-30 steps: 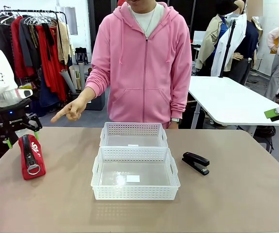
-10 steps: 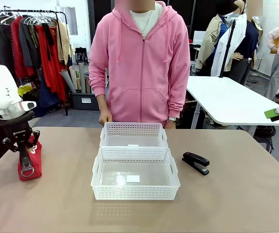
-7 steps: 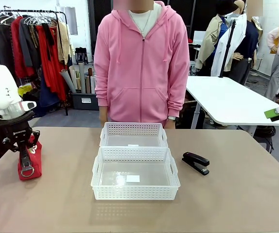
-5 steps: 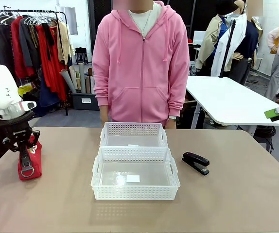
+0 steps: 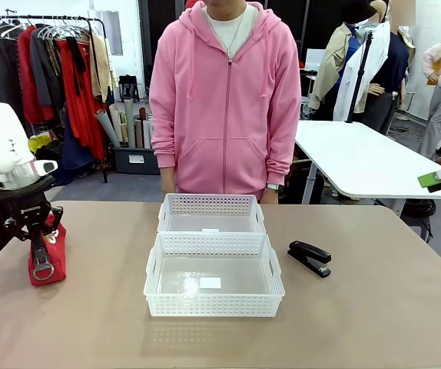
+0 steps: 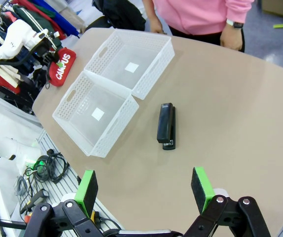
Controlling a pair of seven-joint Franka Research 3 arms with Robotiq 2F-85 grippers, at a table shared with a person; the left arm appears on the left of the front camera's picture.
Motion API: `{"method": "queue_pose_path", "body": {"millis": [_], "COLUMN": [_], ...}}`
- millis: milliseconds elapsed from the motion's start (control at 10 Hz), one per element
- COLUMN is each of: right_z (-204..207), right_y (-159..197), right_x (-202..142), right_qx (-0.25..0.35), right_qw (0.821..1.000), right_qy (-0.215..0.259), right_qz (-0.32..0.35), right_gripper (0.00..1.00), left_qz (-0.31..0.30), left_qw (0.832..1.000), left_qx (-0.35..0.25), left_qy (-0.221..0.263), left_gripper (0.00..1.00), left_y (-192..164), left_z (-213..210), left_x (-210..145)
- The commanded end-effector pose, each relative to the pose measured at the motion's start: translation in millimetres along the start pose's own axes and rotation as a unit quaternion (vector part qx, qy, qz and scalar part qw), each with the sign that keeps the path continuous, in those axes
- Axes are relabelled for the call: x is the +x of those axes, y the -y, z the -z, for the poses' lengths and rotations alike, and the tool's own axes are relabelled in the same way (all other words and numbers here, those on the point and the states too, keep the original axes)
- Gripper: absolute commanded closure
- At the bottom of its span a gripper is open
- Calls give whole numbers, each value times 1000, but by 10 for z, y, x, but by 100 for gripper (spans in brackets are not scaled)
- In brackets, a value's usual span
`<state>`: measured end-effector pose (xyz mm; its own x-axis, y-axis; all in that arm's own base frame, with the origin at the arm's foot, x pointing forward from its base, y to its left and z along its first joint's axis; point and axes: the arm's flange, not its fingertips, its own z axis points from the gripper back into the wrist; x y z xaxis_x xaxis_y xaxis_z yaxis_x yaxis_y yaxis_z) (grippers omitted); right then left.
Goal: Distribute items into two baskets.
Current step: Pick up the Pencil pouch that the person points to.
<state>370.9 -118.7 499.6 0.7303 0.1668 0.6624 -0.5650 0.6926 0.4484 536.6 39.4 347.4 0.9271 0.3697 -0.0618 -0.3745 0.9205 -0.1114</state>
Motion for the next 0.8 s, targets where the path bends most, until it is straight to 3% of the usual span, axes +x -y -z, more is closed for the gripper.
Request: {"method": "queue_pose_path", "body": {"millis": [0,300,700], "right_z": [-1,-1,-1], "right_y": [5,5,5], "right_x": [18,18,18], "right_qx": [5,5,5], "right_qw": [1000,1000,1000], "right_qy": [9,9,9], "right_qz": [-4,-4,-4], "right_gripper": [0,0,0], "left_qz": [30,166,379], "left_qw": [999,984,922], "left_qx": [21,68,73], "left_qy": [-10,-9,-20], "left_gripper": [100,100,100], "left_y": [77,264,623], "left_z": [-101,-553,-1186], "left_x": [49,189,170]}}
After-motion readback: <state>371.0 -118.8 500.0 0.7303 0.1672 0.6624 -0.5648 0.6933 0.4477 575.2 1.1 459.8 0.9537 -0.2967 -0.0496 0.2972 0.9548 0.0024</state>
